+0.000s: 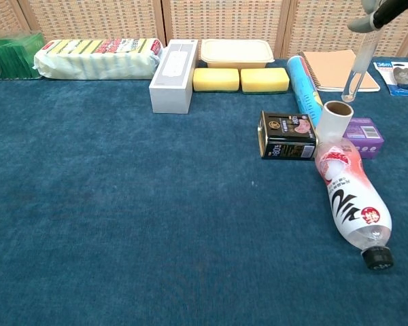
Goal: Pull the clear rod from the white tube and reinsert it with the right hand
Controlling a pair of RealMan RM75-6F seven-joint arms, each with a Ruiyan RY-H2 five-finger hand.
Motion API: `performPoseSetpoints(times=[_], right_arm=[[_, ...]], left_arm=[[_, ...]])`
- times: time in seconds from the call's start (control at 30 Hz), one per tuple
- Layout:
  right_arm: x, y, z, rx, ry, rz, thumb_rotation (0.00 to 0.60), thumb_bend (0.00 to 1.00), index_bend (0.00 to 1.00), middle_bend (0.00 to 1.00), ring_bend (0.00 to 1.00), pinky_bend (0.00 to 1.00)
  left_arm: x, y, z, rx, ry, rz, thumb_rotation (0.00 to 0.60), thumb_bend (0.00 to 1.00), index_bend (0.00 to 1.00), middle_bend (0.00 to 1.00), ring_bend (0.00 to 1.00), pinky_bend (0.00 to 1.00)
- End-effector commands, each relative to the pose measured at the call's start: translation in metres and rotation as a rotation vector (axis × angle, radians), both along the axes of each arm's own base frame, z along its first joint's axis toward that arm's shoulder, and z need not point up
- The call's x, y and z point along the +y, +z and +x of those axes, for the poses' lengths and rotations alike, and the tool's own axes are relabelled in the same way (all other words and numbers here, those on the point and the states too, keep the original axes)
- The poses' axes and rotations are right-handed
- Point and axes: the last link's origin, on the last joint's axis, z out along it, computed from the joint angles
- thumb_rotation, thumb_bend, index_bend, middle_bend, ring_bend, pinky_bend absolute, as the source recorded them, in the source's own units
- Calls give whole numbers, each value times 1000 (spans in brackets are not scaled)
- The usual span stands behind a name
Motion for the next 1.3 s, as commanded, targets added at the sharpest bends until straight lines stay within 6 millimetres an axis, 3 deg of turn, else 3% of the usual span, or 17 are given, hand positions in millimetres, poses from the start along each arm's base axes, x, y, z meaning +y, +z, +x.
performPoseSetpoints(times=[0.03, 0.67, 1.3], right_arm=[[2, -1, 0, -1, -1, 4, 600, 430, 799, 1000, 1000, 1000], [10, -6, -1, -6, -3, 20, 600, 430, 798, 1000, 1000, 1000], [6, -17, -3, -12, -18, 39, 600, 430, 798, 1000, 1000, 1000]], left_arm=[[0, 0, 0, 0, 0, 0, 447, 112, 107, 49, 24, 225], [-4, 3, 1, -10, -13, 3, 446, 111, 106, 49, 24, 225], [-3, 2, 1, -9, -10, 3, 446, 112, 107, 49, 24, 225]])
